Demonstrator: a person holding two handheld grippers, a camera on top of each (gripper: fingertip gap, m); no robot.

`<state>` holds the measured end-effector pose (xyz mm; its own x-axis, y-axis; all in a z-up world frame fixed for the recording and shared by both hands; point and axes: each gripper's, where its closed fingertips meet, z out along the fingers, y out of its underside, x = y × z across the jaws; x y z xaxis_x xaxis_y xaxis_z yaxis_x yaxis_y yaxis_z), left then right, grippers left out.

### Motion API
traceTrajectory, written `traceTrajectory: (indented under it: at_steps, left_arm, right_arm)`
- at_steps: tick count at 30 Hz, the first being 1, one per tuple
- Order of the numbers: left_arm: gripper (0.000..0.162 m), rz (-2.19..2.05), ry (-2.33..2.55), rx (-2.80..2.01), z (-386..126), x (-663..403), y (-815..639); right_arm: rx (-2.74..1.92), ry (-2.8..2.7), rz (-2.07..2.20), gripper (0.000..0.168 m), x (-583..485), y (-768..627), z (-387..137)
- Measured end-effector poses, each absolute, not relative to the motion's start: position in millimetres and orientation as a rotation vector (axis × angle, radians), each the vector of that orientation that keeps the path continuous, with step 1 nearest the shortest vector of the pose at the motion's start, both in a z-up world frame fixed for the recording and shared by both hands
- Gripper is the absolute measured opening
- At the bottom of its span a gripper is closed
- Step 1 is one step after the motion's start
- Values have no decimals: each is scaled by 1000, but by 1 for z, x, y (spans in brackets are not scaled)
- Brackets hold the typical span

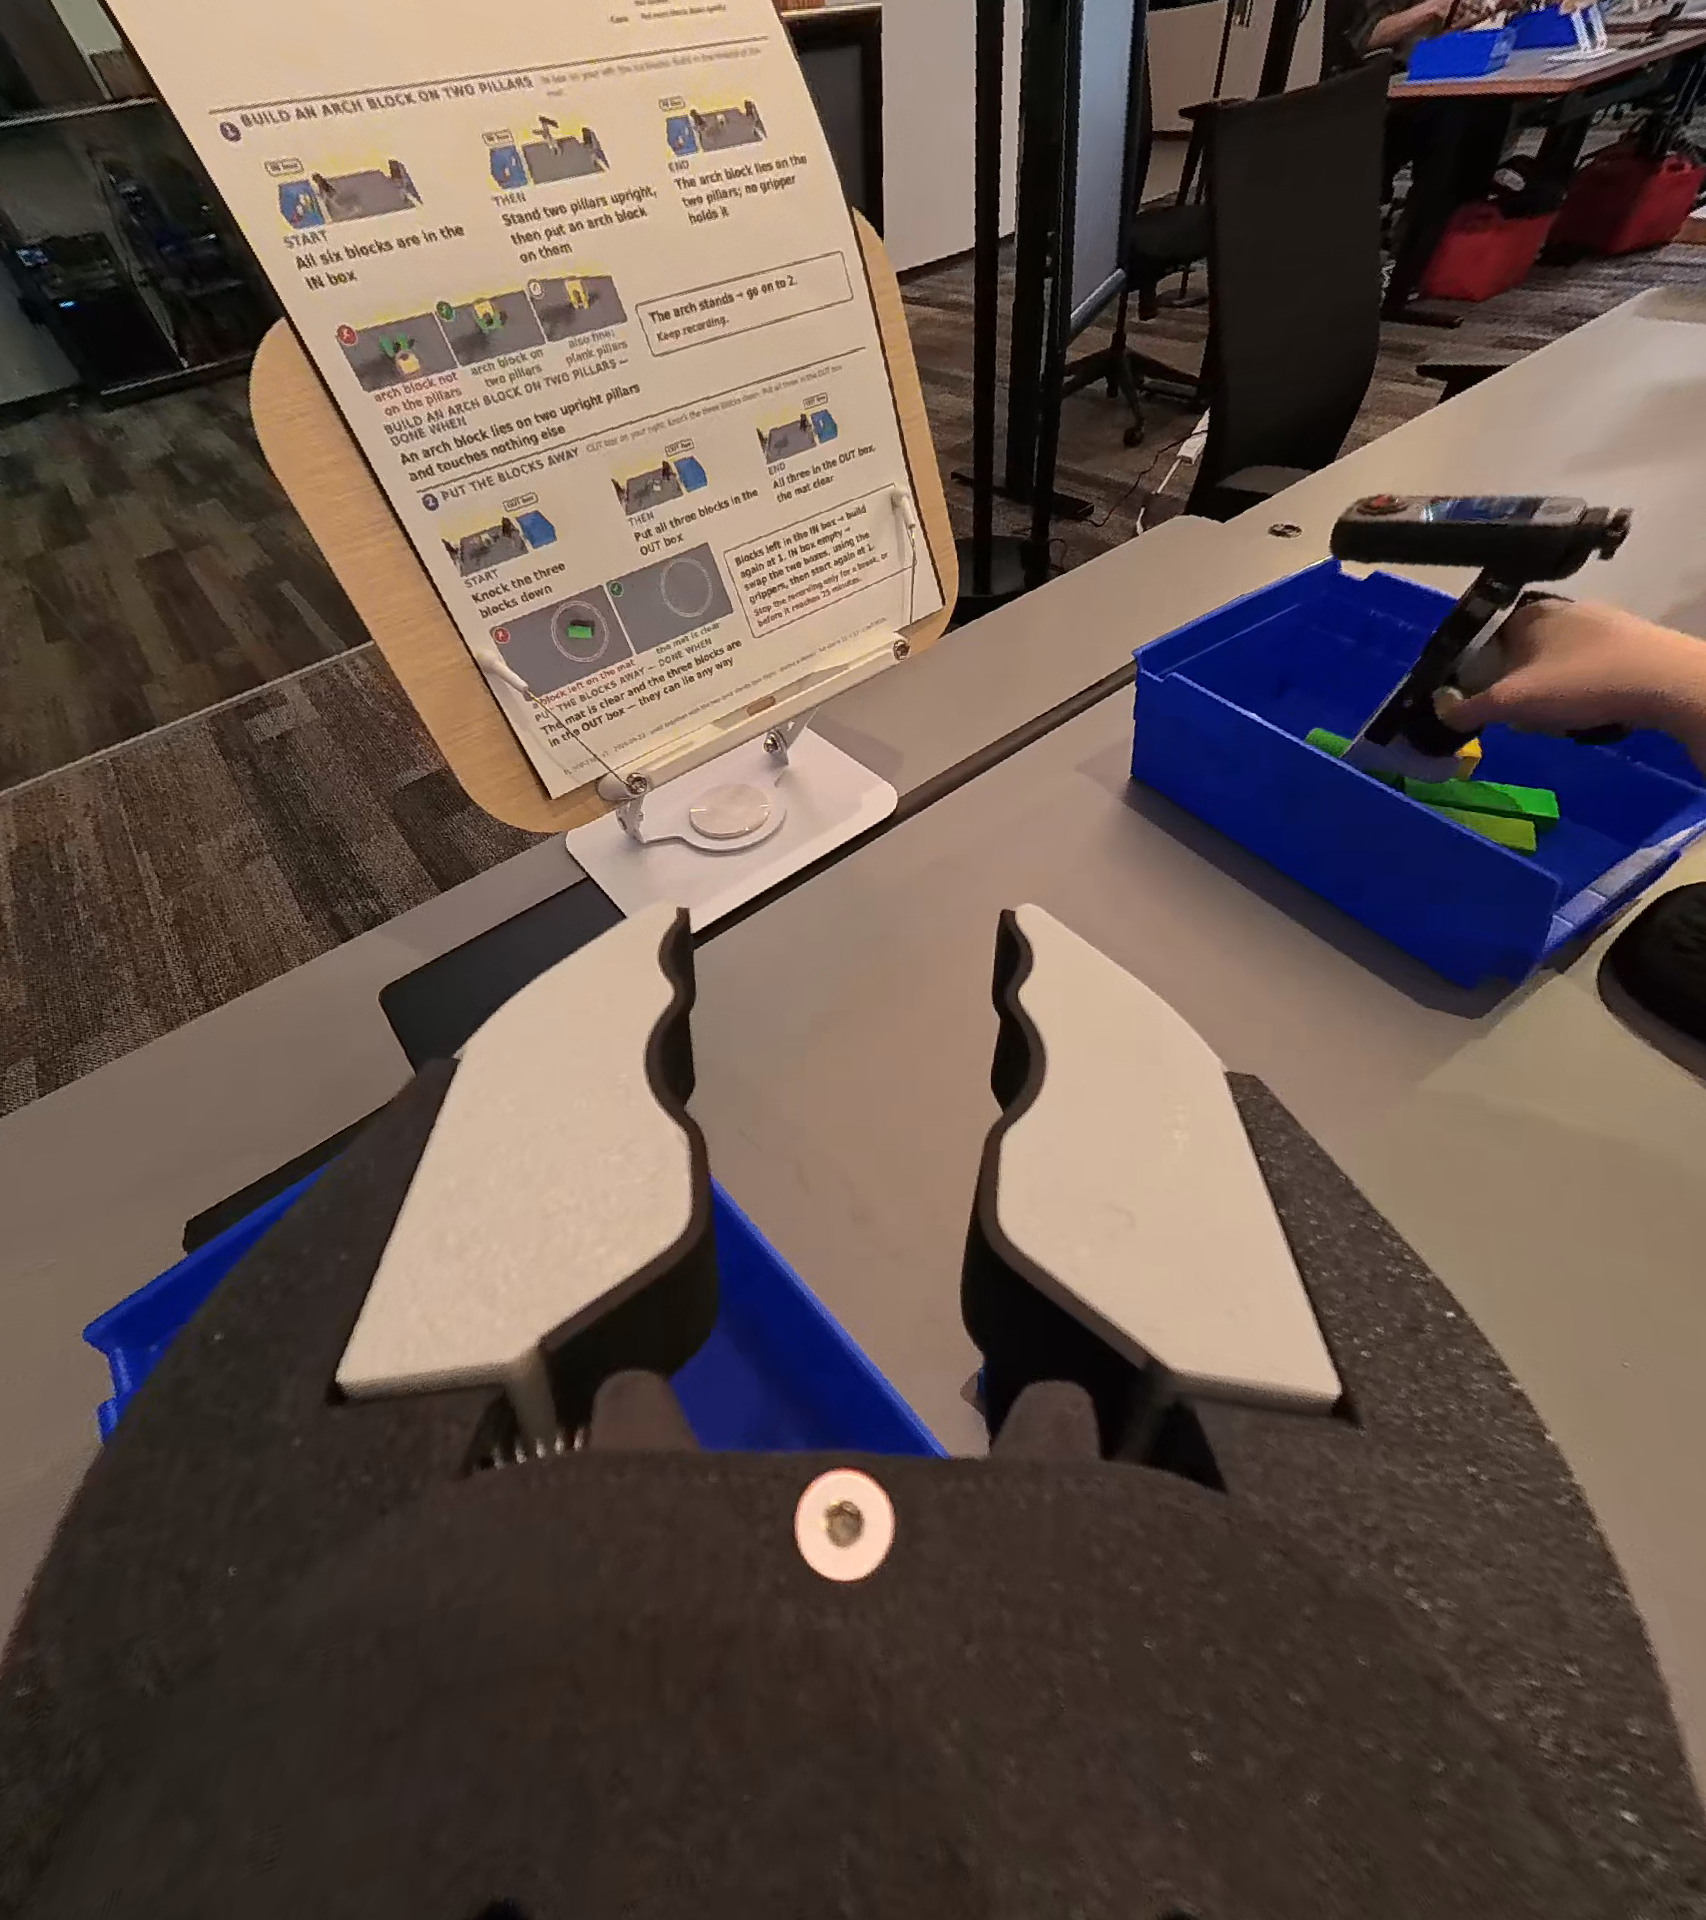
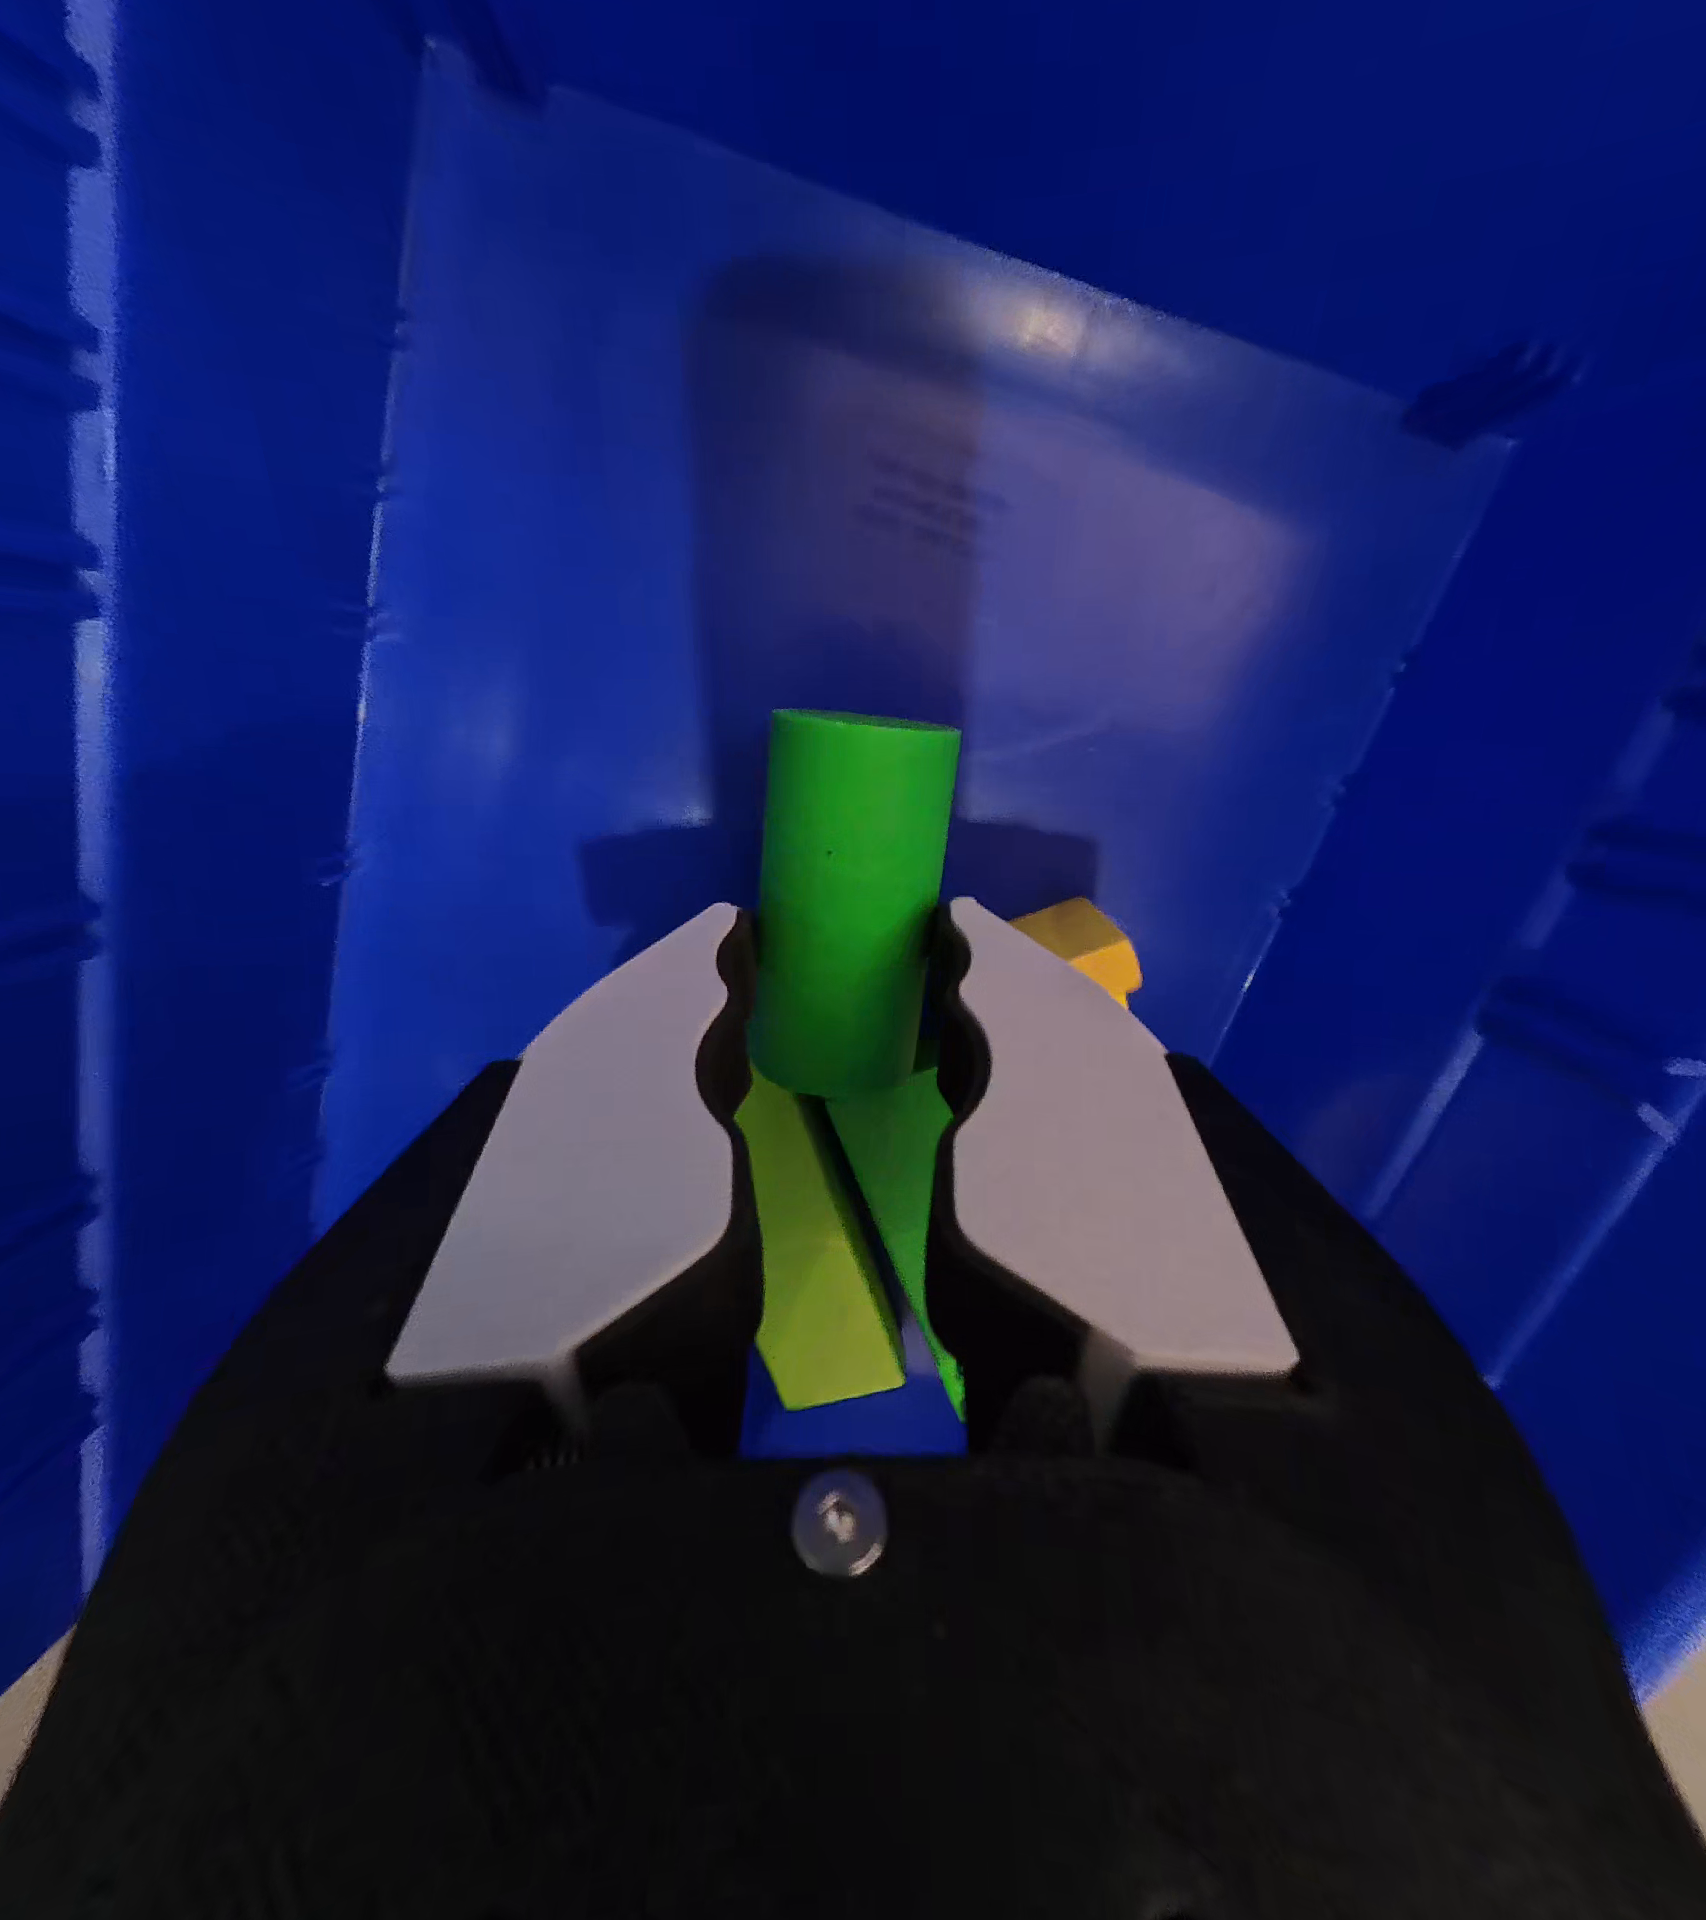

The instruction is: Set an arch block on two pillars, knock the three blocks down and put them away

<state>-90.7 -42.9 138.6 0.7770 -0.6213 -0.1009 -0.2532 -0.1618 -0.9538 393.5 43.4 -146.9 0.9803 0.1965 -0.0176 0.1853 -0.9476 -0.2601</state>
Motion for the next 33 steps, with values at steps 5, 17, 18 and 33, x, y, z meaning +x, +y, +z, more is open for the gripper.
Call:
traceTrajectory:
  at_steps: [5, 17, 18, 33]
  left_arm:
    - [55, -377, 692, -1742, 139, -91, -45]
    - [49, -373, 939, -1889, 99, -83, -62]
    - [46, -344, 995, -1914, 91, -83, -66]
    - [61, -9, 1351, -2033, 36, -83, -80]
  right_arm:
    - [-2813, -306, 42, 34, 396, 45, -145]
    - [-1943, -1000, 128, 37, 212, 14, 17]
    - [-1864, -1178, 300, 37, 165, -4, 10]
    - [-1712, -1847, 636, 33, -2, -40, -145]
